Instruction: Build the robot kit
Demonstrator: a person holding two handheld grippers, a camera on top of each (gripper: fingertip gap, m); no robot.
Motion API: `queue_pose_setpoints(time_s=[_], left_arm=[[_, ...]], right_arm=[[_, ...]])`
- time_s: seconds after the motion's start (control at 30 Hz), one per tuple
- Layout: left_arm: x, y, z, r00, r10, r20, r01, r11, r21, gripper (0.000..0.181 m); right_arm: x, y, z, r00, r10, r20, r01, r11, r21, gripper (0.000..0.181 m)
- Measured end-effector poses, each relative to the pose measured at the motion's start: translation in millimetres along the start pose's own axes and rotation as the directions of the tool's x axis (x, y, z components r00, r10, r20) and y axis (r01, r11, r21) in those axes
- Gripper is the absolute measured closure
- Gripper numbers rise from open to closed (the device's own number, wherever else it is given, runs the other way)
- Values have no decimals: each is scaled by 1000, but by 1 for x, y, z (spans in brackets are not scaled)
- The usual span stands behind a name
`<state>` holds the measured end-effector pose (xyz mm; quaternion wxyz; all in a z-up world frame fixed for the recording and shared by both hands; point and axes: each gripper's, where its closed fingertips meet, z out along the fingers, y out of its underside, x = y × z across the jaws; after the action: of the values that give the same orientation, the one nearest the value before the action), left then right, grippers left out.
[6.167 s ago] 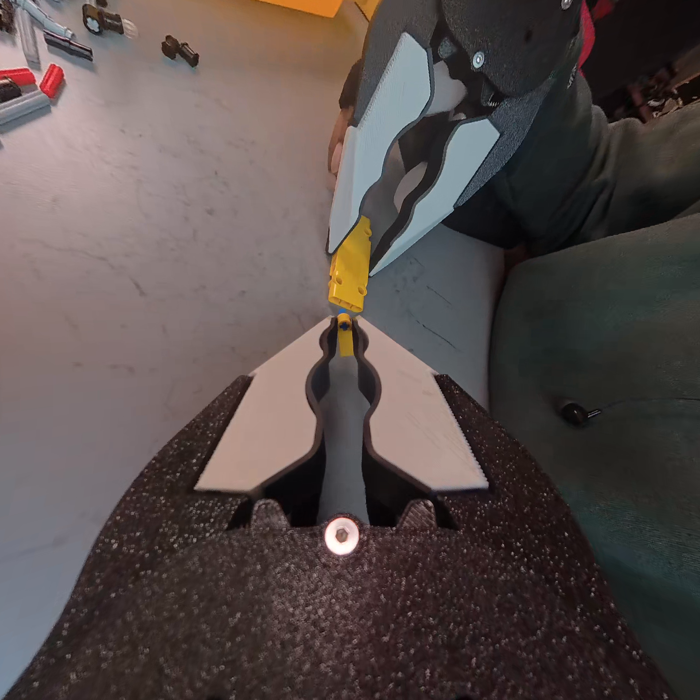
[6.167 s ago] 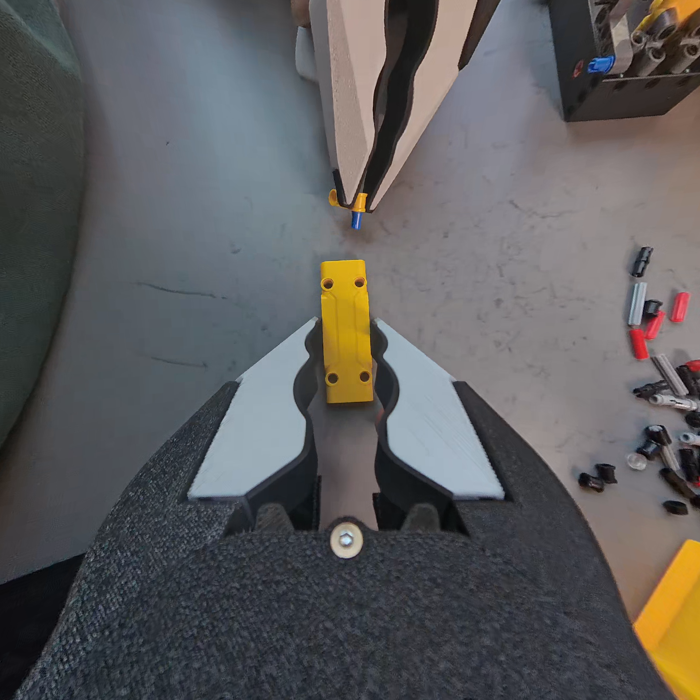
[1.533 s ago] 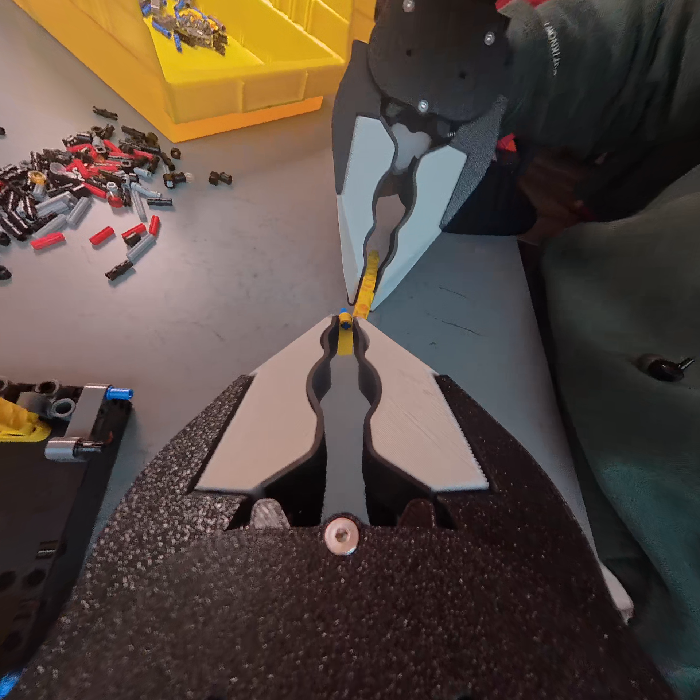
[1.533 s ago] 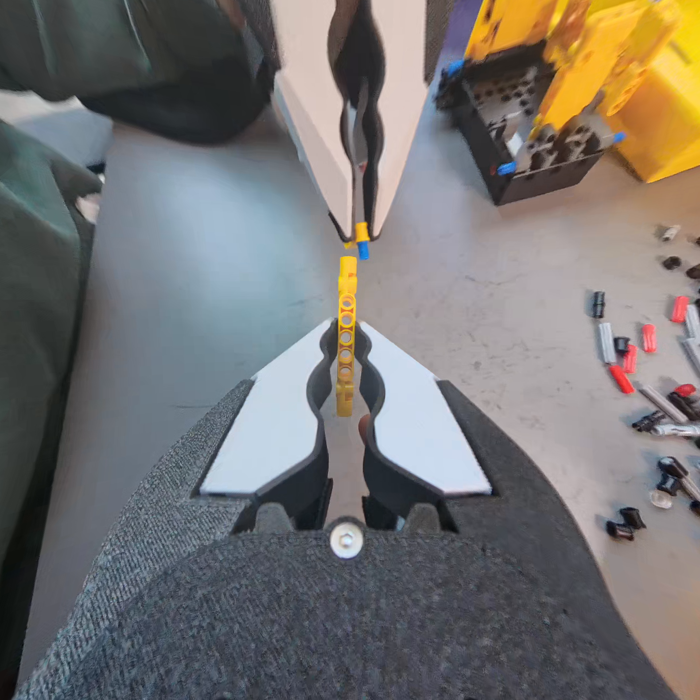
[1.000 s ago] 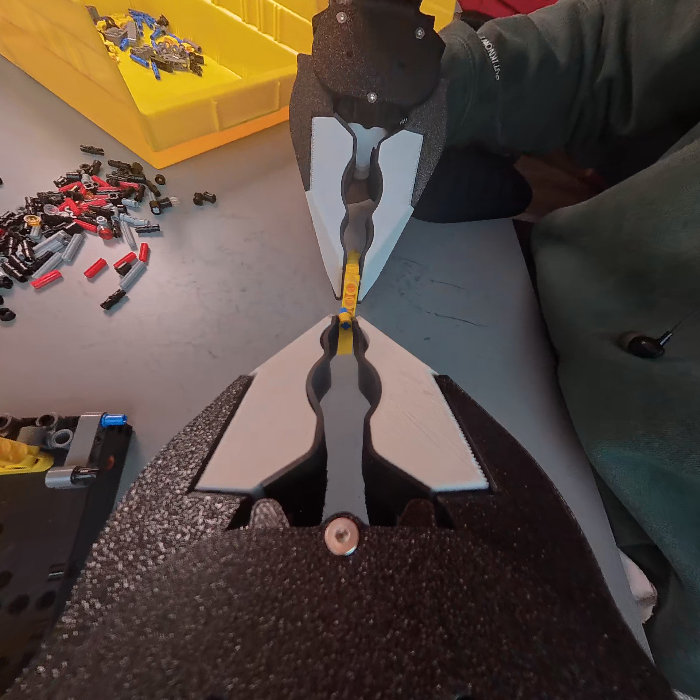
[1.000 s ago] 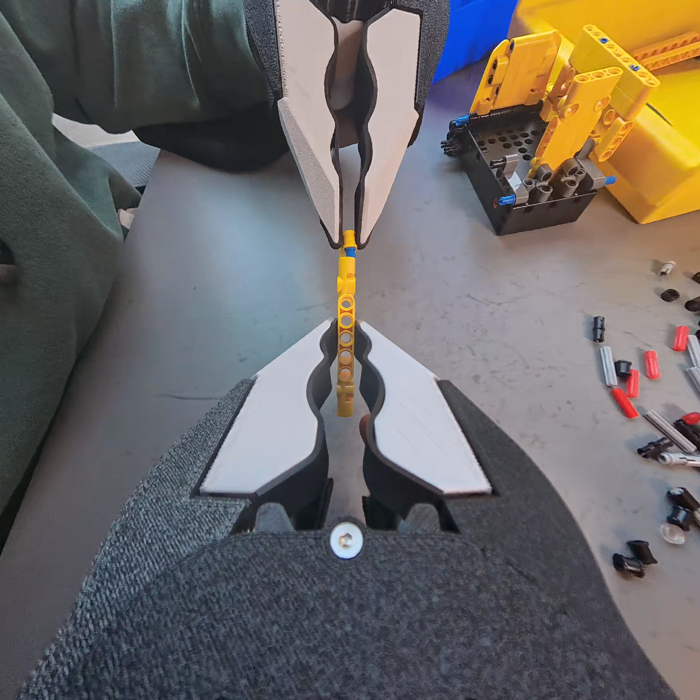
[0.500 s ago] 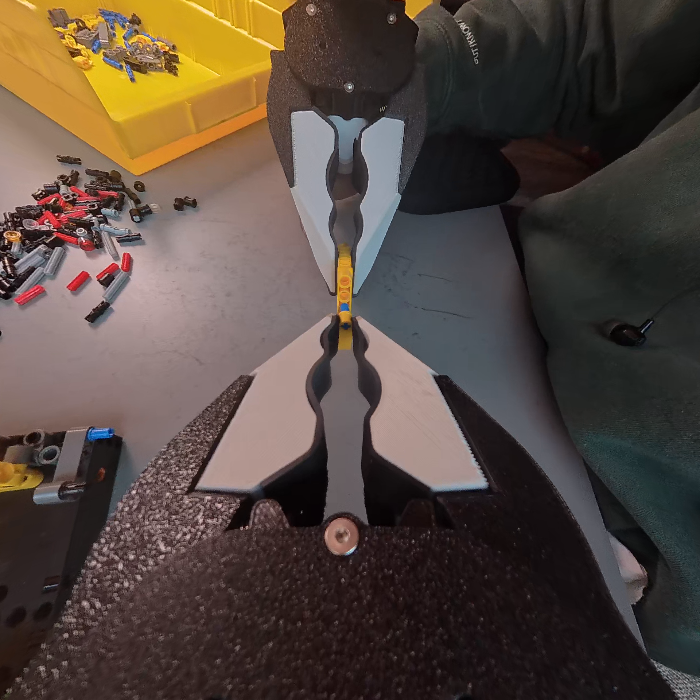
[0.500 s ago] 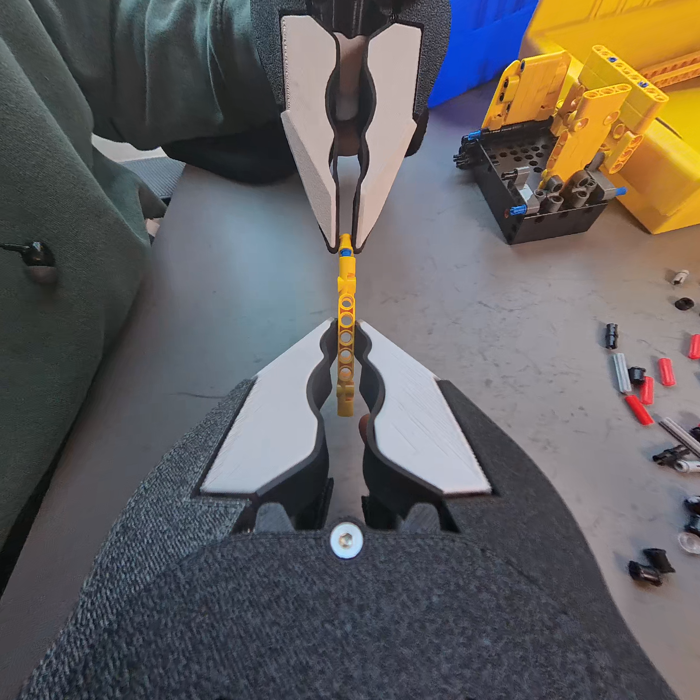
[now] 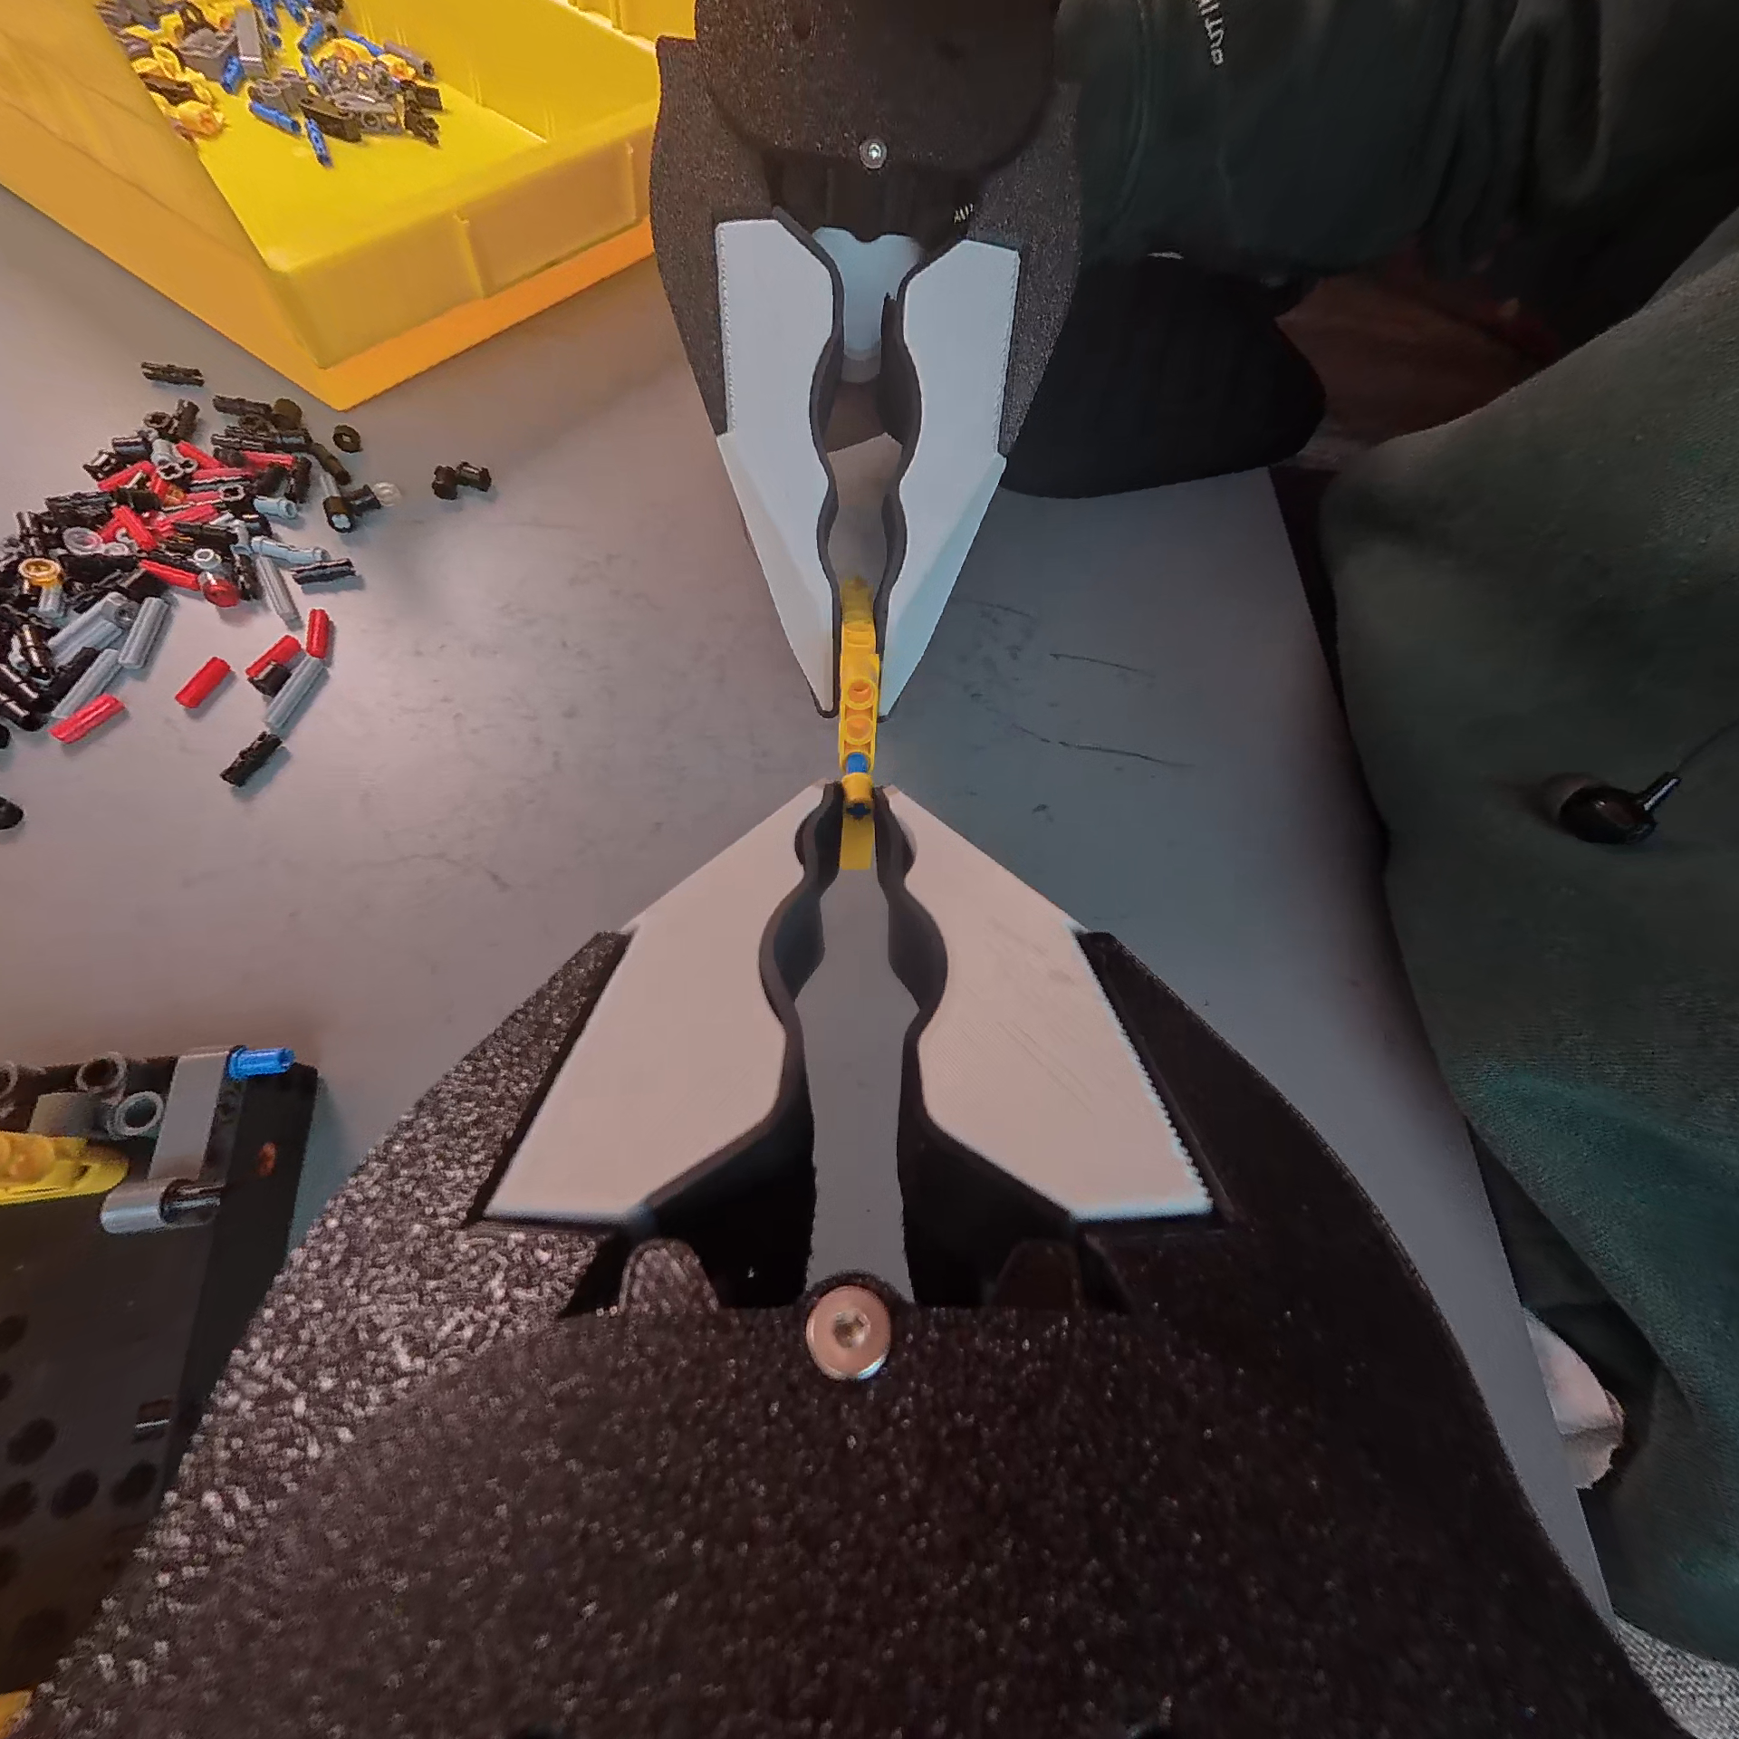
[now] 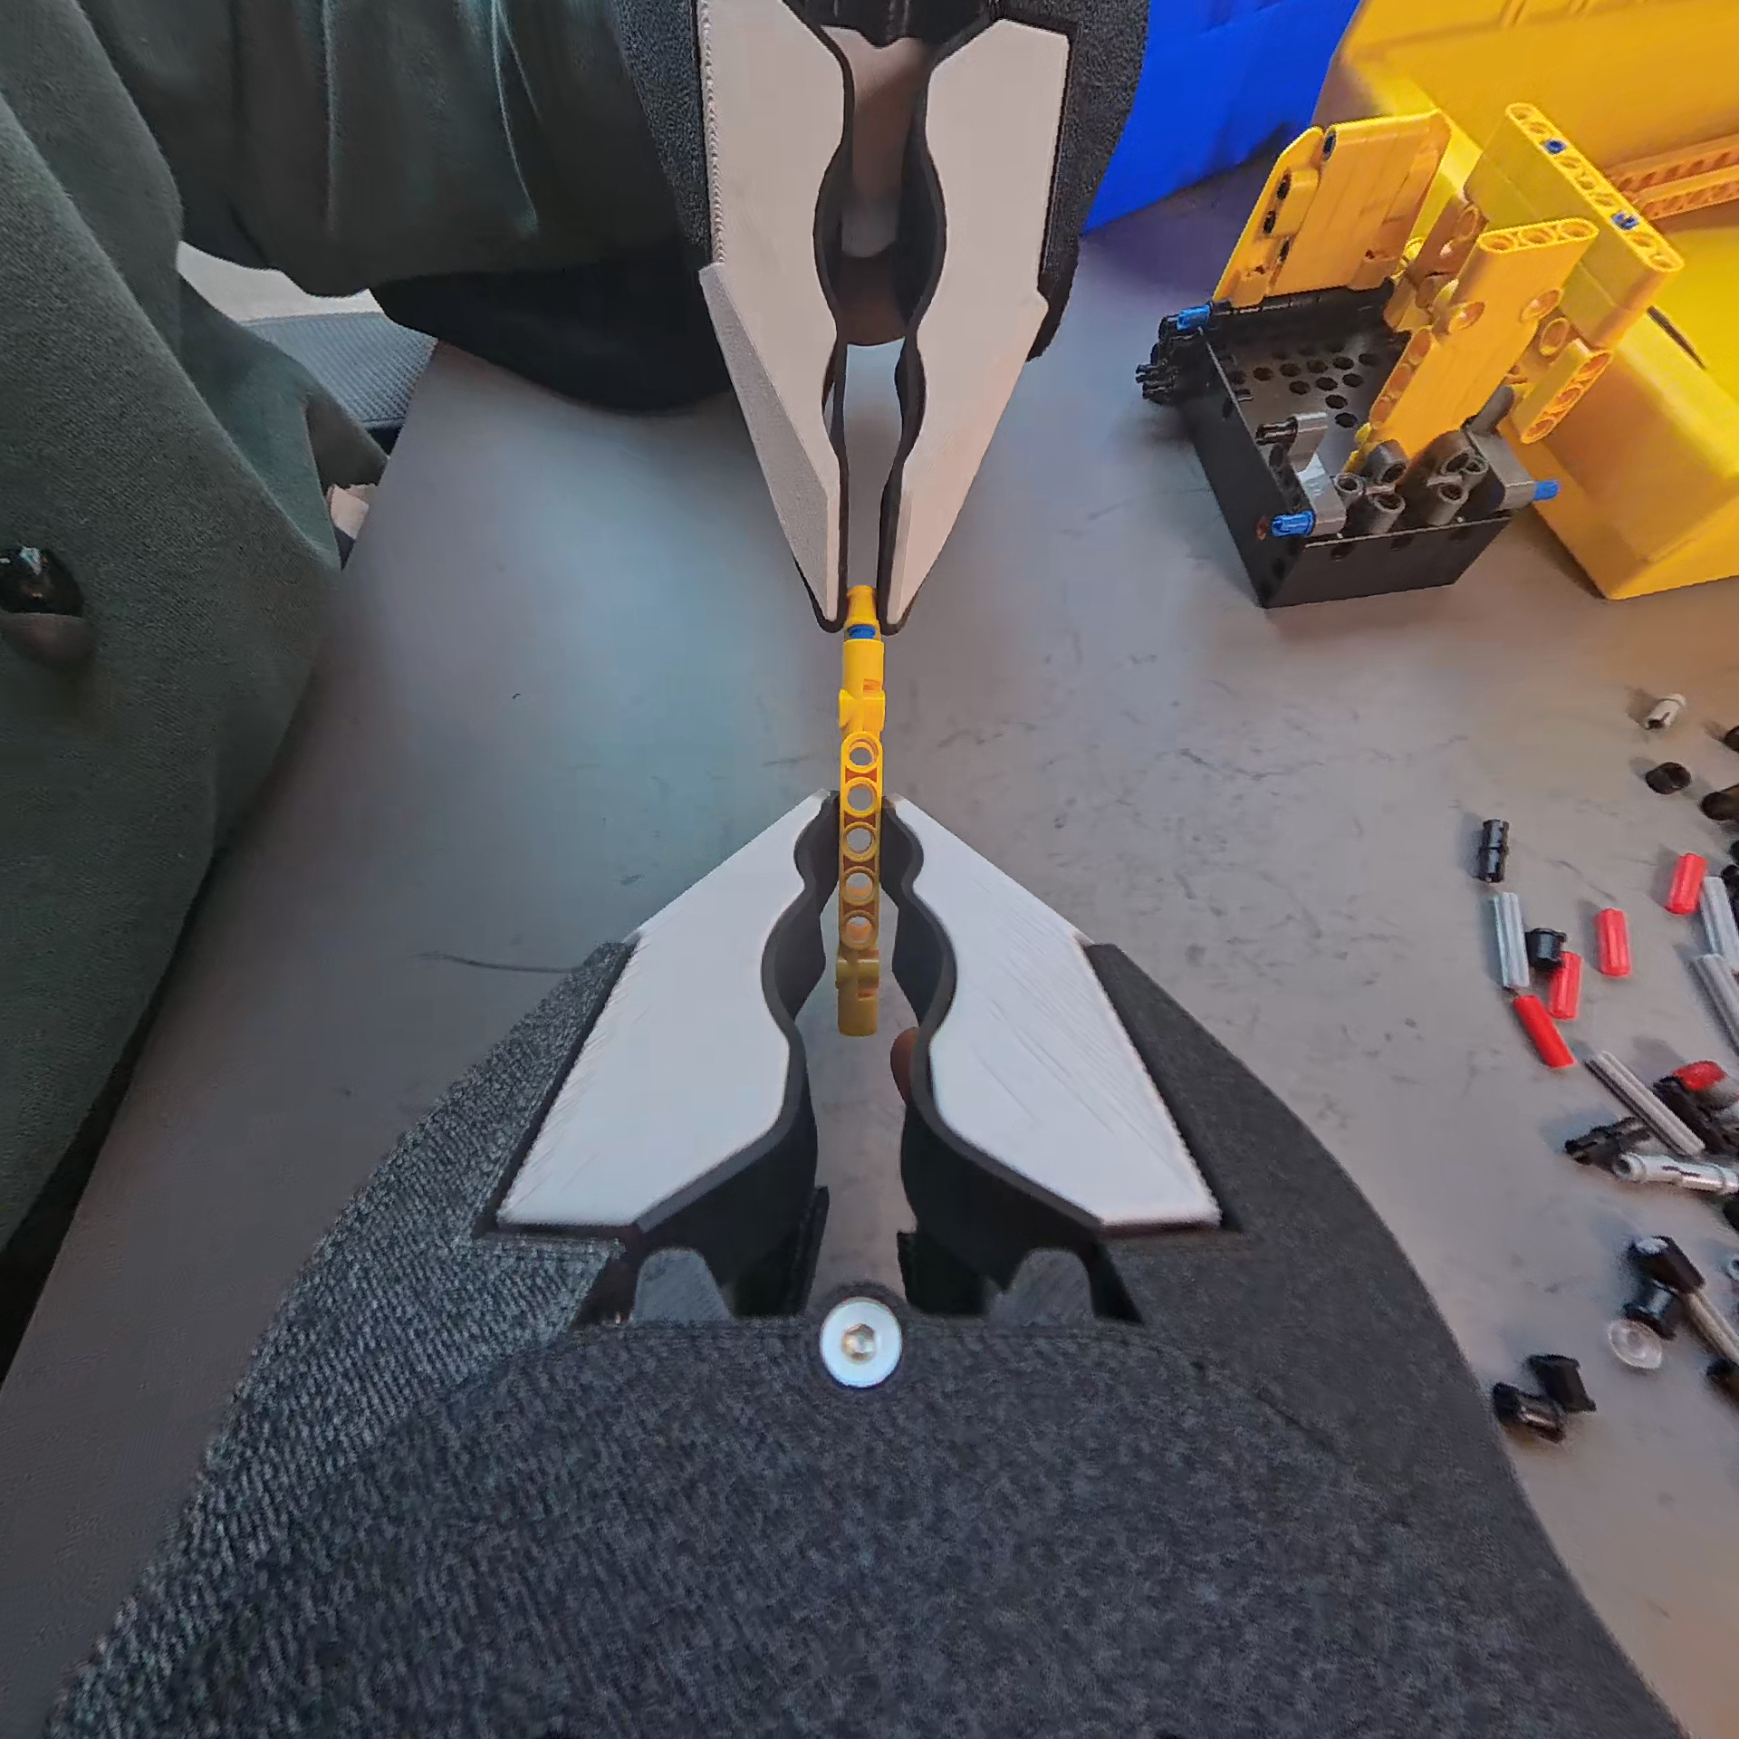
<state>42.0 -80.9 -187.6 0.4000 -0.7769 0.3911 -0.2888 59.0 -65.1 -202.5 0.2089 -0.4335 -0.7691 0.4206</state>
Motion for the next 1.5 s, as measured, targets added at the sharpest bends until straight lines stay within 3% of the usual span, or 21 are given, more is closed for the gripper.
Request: queue_pose_setpoints(time_s=[0.2, 0.5, 0.63, 0.93, 1.07, 1.17, 1.23, 1.3, 1.37, 1.5], left_arm=[[5, -2, 4, 1000, 24, -5, -24, 1000, 6, 176], [6, 15, 13, 994, 97, 55, -88, 986, -143, 177], [6, 15, 15, 994, 96, 59, -87, 986, -143, 177], [7, 6, 12, 998, 50, 24, -49, 997, -58, 176], [1, -6, 2, 996, -86, -34, 88, 995, 49, 176], [-9, -22, -15, 959, -251, -133, 273, 943, 188, 176], [-19, -33, -29, 899, -369, -236, 426, 861, 277, 176], [-27, -38, -39, 825, -454, -337, 554, 769, 319, 176], [-31, -39, -43, 764, -499, -410, 633, 702, 327, 176], [-30, -42, -43, 708, -516, -481, 690, 650, 318, 176]], right_arm=[[-3, 4, 2, 999, -45, -22, 44, 998, -52, 176], [-7, 17, 8, 994, -101, -37, 90, 970, -225, 177], [-6, 15, 10, 992, -121, -44, 104, 953, -284, 177], [-7, 11, 5, 996, -67, -62, 51, 971, -235, 175], [1, -4, 0, 996, -12, -83, 2, 993, -115, 167], [11, -18, -10, 993, 4, -120, -5, 1000, -7, 145], [19, -34, -17, 979, -38, -201, 58, 994, 93, 131], [31, -44, -23, 930, -127, -345, 176, 978, 115, 125], [39, -55, -28, 867, -196, -458, 278, 953, 118, 124], [43, -62, -25, 815, -283, -506, 366, 928, 71, 137]])
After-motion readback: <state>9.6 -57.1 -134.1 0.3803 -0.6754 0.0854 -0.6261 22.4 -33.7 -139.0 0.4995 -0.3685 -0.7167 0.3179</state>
